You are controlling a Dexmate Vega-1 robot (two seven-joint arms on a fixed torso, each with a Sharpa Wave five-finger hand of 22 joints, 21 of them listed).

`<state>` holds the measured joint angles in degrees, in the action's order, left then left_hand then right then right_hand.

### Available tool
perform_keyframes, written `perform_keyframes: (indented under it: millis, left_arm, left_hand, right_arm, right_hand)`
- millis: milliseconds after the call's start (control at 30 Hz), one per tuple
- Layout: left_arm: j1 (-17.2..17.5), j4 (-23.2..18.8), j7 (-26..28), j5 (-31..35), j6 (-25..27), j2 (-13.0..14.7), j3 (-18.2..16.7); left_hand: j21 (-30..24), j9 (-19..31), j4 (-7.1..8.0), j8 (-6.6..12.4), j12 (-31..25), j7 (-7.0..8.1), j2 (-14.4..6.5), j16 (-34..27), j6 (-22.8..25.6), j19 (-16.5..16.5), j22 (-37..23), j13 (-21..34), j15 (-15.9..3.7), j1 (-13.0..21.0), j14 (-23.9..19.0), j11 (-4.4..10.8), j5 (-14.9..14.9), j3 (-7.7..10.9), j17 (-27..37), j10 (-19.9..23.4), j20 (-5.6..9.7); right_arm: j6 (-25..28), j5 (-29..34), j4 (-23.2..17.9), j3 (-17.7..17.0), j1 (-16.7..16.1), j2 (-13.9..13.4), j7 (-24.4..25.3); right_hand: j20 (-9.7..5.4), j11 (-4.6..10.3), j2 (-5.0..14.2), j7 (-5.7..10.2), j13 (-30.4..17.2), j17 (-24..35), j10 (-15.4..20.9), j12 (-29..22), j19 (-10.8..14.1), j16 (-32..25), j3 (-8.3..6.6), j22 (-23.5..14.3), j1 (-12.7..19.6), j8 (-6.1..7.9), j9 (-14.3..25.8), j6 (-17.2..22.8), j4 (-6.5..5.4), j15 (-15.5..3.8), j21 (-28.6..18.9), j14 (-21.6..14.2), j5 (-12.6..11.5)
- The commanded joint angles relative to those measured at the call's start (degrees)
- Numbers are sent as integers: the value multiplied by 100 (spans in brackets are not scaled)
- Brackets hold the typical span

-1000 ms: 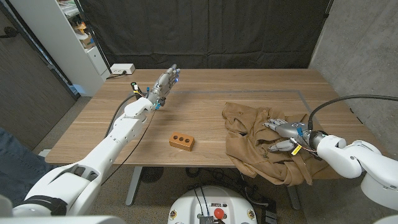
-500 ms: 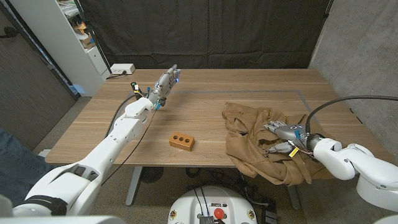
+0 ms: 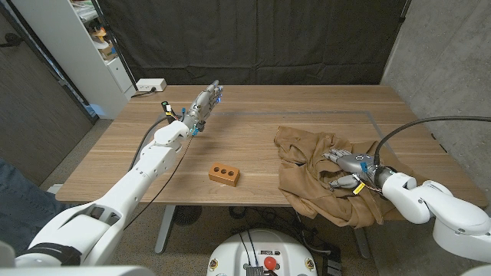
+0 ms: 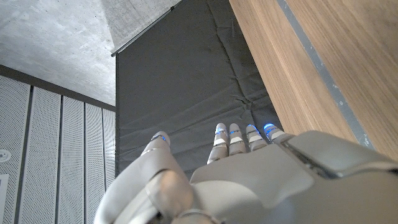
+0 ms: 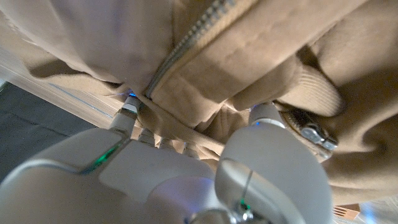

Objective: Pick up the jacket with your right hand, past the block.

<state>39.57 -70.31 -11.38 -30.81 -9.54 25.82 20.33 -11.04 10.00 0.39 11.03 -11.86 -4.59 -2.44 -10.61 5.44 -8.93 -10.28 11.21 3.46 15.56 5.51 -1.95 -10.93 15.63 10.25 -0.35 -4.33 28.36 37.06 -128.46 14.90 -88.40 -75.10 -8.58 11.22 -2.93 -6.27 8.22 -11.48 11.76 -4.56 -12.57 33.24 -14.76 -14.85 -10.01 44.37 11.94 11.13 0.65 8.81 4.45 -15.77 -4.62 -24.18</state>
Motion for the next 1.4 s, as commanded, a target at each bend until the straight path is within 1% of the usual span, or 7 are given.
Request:
perform_keyframes:
  millis: [33, 433, 667, 833, 900, 1100, 1400]
  left_arm:
    - [111, -154, 45, -30, 36, 61, -42]
    - [204, -270, 116, -41, 54, 90, -68]
    - [274, -397, 193, -34, 96, 116, -80]
    - [319, -480, 239, -24, 126, 129, -80]
    - [323, -486, 242, -30, 127, 123, -81]
    - [306, -445, 204, -48, 80, 90, -77]
    - [270, -368, 169, -67, 39, 71, -88]
  left_hand:
    - [-26, 31, -35, -8, -30, -8, -37, -9, 56, -7, -6, 5, -13, 3, 68, 12, 11, 14, 16, 1, -75]
    - [-37, 32, -42, -2, -33, -6, -36, -13, 80, 19, -6, 6, -12, -7, 59, 16, 11, 8, 16, 5, -176]
    - [-35, 33, -44, -1, -32, -3, -36, -14, 88, 15, -7, 6, -15, -12, 59, 29, 11, 5, 17, 3, -195]
    - [-35, 33, -46, 0, -32, -9, -37, -15, 95, 16, -7, 6, -14, -15, 57, 30, 10, 3, 17, 4, -203]
    - [-35, 33, -46, 0, -32, -10, -37, -15, 96, 17, -7, 6, -16, -16, 57, 30, 10, 3, 17, 3, -205]
    - [-35, 33, -48, 0, -32, -8, -38, -15, 100, 16, -7, 6, -18, -20, 56, 32, 10, 1, 18, 4, -211]
    - [-37, 33, -51, 2, -32, -7, -40, -16, 111, 20, -7, 6, -19, -26, 56, 34, 10, -1, 18, 3, -217]
  right_arm:
    - [35, 97, 571, 916, 658, 277, 371]
    - [-197, 513, 1289, 1553, 1222, 662, 597]
    - [-287, 644, 1575, 1616, 1138, 821, 1388]
    - [-385, 377, 1536, 1381, 915, 788, 2033]
    - [-418, 295, 1505, 1288, 838, 760, 2260]
    - [-552, 86, 1392, 1080, 731, 661, 2628]
    - [-575, -175, 1077, 707, 528, 424, 2925]
  right_hand:
    - [-109, 59, 299, 105, -60, 136, 238, -90, 896, -224, 36, -13, 545, 67, 46, 213, -42, -199, -240, -436, -8]
    - [-516, 206, 499, 218, -141, 398, 408, -143, 1550, -521, 26, -3, 1012, 114, 91, 451, 0, -490, -323, -808, 64]
    - [-1140, 409, 773, 367, -364, 1066, 1112, -489, 2235, -1235, 140, -65, 1695, 450, 341, 1248, -3, -856, -476, -1533, 335]
    - [-2145, 815, 1242, 336, -1253, 2715, 2391, -1521, 3204, -2721, 307, -407, 2602, 1394, 1150, 2794, 3, -1560, -1379, -3005, 980]
    - [-2296, 910, 1301, 305, -1618, 3189, 2696, -1884, 3235, -2955, 326, -699, 2775, 1665, 1440, 3081, -1, -1641, -1754, -3222, 1148]
    - [-2388, 1155, 1327, 222, -3963, 5296, 2910, -3348, 2980, -2956, 243, -1229, 3476, 3123, 3390, 3665, -22, -1711, -3273, -4299, 1393]
    - [-2398, 1249, 1364, 184, -4964, 5865, 3000, -3782, 2951, -3337, 168, -1347, 3817, 3220, 3428, 3786, 7, -1709, -3854, -4640, 1322]
